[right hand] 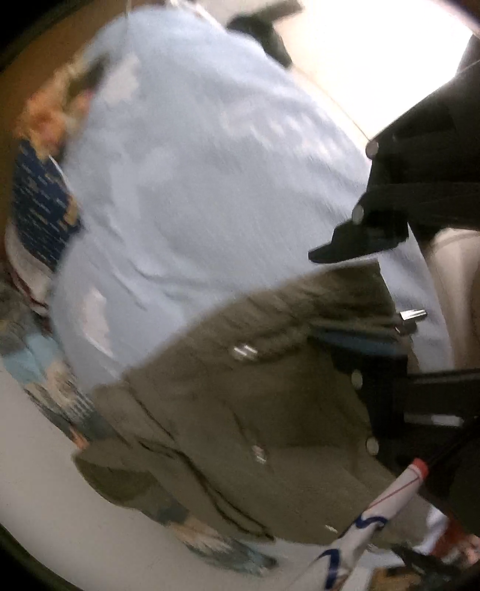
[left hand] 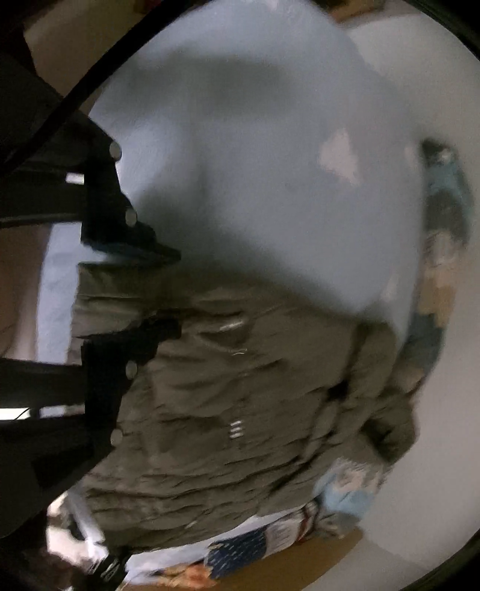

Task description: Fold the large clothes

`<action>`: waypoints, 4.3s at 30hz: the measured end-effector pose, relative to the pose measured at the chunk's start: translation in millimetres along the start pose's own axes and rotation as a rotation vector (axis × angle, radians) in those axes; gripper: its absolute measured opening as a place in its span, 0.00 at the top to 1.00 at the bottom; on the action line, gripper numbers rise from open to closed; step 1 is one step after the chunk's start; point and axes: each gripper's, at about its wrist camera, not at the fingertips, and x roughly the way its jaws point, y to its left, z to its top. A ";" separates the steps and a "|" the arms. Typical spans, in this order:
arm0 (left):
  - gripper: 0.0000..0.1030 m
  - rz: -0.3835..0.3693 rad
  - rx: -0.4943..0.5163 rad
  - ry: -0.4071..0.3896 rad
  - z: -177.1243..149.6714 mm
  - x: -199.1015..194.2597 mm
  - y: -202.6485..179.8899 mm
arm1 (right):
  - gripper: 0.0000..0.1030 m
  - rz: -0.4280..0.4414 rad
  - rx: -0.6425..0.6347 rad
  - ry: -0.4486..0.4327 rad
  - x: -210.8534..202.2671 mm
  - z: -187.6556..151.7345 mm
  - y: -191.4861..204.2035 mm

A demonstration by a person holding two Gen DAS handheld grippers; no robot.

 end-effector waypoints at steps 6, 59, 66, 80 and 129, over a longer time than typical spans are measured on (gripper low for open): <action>0.58 0.038 0.115 -0.132 10.6 -14.6 -20.7 | 0.58 0.061 -0.099 -0.165 -26.0 5.7 31.4; 0.45 0.119 0.463 -0.276 2.0 -0.2 -175.2 | 0.41 0.176 -0.503 0.036 29.9 -55.1 197.1; 0.44 0.112 0.446 -0.314 13.3 -10.7 -177.0 | 0.41 0.206 -0.420 -0.009 20.2 -37.8 189.7; 0.33 0.057 0.312 -0.294 136.5 34.4 -209.3 | 0.41 0.309 -0.306 -0.042 -14.3 36.4 184.5; 0.33 0.022 0.275 -0.148 180.5 133.3 -179.1 | 0.95 0.066 -0.261 -0.219 208.6 436.0 412.0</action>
